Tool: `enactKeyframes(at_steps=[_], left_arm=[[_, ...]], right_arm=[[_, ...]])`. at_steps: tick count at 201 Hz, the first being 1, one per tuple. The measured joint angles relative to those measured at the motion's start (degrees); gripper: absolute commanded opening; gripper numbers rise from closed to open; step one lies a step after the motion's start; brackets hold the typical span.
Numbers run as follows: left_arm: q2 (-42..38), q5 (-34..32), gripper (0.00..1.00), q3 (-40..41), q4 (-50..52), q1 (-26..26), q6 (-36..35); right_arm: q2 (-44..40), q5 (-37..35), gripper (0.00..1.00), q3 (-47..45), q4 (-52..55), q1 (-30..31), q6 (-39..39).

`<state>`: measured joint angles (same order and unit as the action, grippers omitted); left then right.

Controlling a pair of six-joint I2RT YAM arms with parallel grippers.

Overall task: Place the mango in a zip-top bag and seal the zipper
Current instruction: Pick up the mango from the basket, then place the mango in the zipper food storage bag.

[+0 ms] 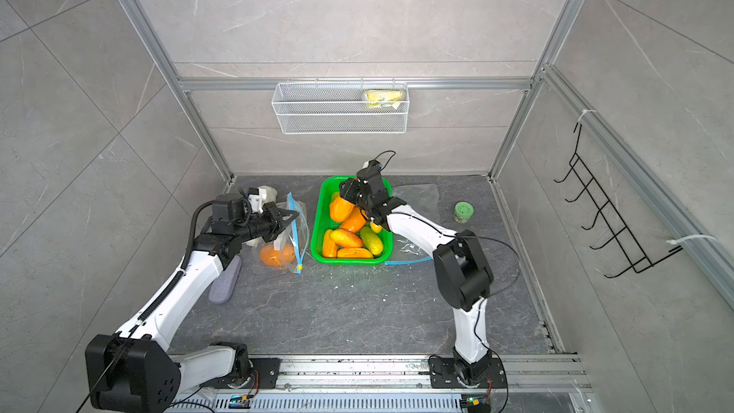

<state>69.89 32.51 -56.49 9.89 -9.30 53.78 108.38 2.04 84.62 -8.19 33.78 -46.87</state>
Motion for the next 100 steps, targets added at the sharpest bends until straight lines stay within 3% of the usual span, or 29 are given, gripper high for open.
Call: enactKeyframes(at_steps=[44,100], left_arm=[[3.0,-0.8,0.00,-5.7,-0.2,-2.1,1.8],[3.7,-0.9,0.00,-6.5,-0.7,-2.3,3.0]], right_arm=[[-13.6,0.3,0.12,-15.4,-23.4,6.5,6.3],[-14.2,0.5,0.11,-18.6,-39.2,12.9,12.9]])
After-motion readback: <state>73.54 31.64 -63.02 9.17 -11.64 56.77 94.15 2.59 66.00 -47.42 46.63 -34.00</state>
